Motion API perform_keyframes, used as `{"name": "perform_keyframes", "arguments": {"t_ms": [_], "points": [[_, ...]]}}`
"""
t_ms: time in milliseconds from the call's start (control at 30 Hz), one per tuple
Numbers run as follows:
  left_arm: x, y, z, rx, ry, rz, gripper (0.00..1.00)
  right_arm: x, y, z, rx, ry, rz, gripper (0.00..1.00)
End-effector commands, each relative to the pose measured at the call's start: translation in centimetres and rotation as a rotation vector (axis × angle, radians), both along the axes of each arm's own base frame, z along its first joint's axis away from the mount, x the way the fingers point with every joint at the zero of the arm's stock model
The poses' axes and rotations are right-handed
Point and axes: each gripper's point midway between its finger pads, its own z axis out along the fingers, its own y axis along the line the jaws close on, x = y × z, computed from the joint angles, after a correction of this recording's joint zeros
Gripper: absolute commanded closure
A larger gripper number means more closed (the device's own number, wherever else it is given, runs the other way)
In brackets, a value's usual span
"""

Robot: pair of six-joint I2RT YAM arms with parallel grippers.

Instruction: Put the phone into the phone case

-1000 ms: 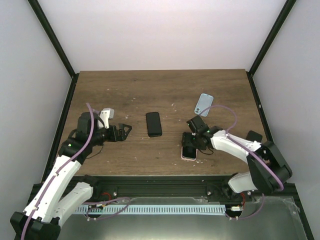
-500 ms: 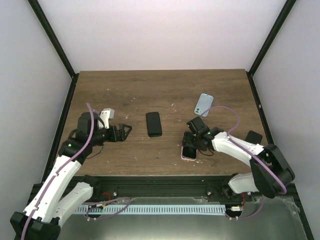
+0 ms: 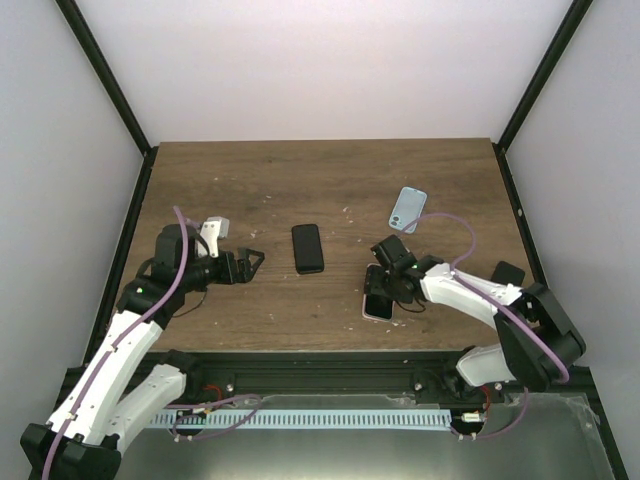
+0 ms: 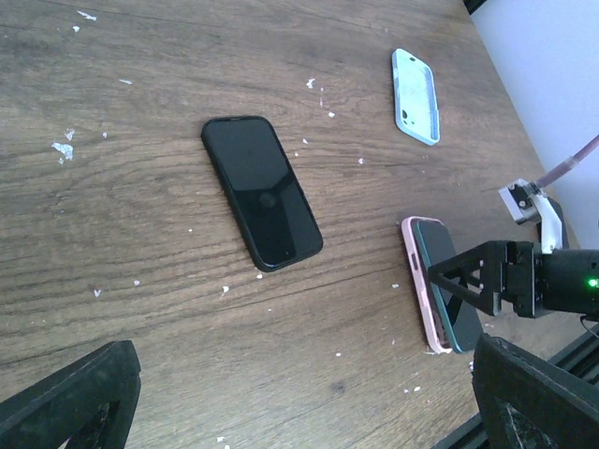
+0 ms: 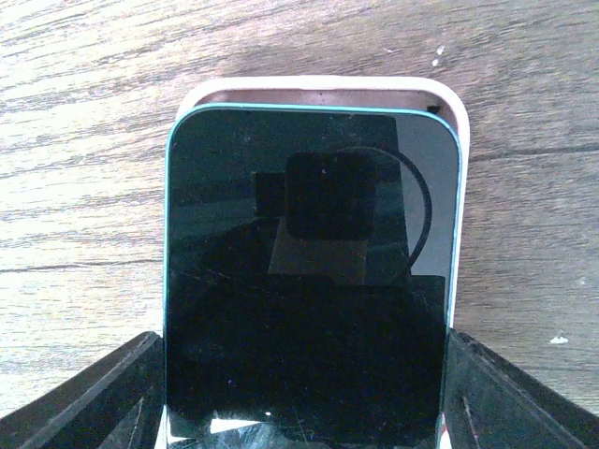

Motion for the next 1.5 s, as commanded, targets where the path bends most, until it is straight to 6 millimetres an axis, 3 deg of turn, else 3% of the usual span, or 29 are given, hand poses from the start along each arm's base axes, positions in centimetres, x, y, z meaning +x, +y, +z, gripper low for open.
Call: {"name": "perform_keyframes", "arguments": {"t_ms": [0, 233, 467, 667, 867, 1100, 1167, 1300, 1467], "points": [[0.0, -0.2, 0.1, -0.010, -0.014, -0.014, 0.02, 0.3, 0.0, -0.3, -0.030, -0.012, -0.005, 0.28], [0.1, -0.2, 0.1, -0.009, -0.014, -0.012, 0.02, 0.8, -0.2, -0.4, -0.049, -0.031, -0.002, 0.24], [0.1, 0.0, 0.0, -0.003, -0.010, -0.005, 0.02, 1.0, 0.0, -0.1, -0.047, -0.040, -0.002, 0.15], [0.1, 0.0, -0.2, -0.001, -0.004, -0.003, 0.02, 1.1, 0.0, 1.0, -0.034, -0.060, 0.004, 0.09], [0.1, -0.6, -0.8, -0.007, 0.026, -0.031, 0.09, 1.1, -0.6, 2.1, -0.052, -0.102, 0.030, 0.11], [-0.4, -2.6, -1.5, -0.037, 0.098, -0.113, 0.23, 0.9, -0.8, 0.8, 0.056, -0.081, 0.047, 0.24], [-0.4, -3.1, -1.9, -0.046, 0.131, -0.124, 0.26, 0.9, -0.9, 0.6, 0.069, -0.079, 0.044, 0.23], [-0.7, -4.2, -2.6, -0.081, 0.189, -0.151, 0.30, 0.6, -1.9, -0.2, 0.044, -0.059, 0.015, 0.12], [-0.9, -5.0, -3.3, -0.075, 0.213, -0.158, 0.33, -0.1, -1.4, -0.5, 0.084, -0.041, 0.032, 0.20]]}}
